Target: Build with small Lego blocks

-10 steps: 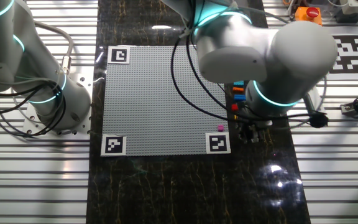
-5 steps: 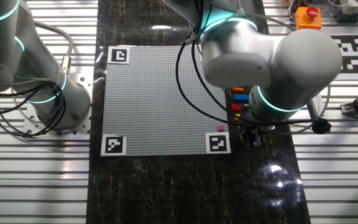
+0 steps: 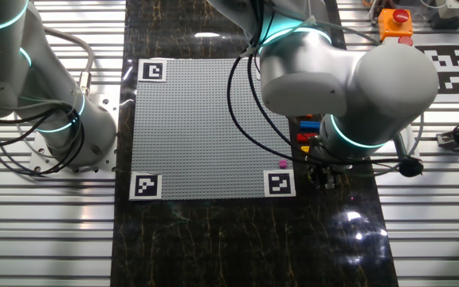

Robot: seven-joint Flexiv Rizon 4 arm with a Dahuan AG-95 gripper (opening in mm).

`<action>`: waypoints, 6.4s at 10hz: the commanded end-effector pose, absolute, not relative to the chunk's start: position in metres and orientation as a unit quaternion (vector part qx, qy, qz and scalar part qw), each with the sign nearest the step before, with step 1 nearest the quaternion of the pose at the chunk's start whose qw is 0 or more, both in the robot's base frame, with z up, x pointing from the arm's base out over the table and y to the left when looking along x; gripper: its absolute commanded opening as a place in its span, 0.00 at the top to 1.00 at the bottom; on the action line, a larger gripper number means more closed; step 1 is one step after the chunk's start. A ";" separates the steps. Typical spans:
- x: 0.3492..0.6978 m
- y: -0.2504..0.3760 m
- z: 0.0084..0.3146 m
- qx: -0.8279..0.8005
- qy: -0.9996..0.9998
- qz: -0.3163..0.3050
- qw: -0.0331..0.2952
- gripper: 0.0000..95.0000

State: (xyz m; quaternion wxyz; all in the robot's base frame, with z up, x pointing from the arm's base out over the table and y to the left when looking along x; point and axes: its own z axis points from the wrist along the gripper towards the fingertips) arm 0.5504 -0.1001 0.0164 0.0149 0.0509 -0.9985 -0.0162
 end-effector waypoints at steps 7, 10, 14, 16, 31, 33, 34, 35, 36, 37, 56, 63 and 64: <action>0.550 -0.101 0.014 0.044 -0.999 -0.021 0.018 0.80; 0.550 -0.101 0.013 0.045 -0.999 -0.021 0.017 1.00; 0.550 -0.101 0.012 0.046 -0.999 -0.020 0.019 1.00; 0.548 -0.100 0.016 0.049 -0.998 -0.020 0.021 1.00; 0.496 -0.080 0.036 0.024 -0.999 -0.027 0.029 1.00; 0.490 -0.079 0.034 0.020 -0.999 -0.027 0.026 1.00; 0.487 -0.079 0.032 0.019 -0.999 -0.027 0.025 1.00; 0.485 -0.079 0.031 0.016 -0.999 -0.028 0.024 1.00; 0.484 -0.078 0.030 0.013 -0.999 -0.029 0.023 1.00; 0.484 -0.078 0.030 0.012 -0.999 -0.029 0.023 1.00; 0.481 -0.072 0.023 0.011 -0.999 -0.030 0.017 1.00; 0.481 -0.073 0.023 0.016 -0.999 -0.029 0.017 1.00; 0.481 -0.073 0.023 0.016 -0.999 -0.029 0.017 1.00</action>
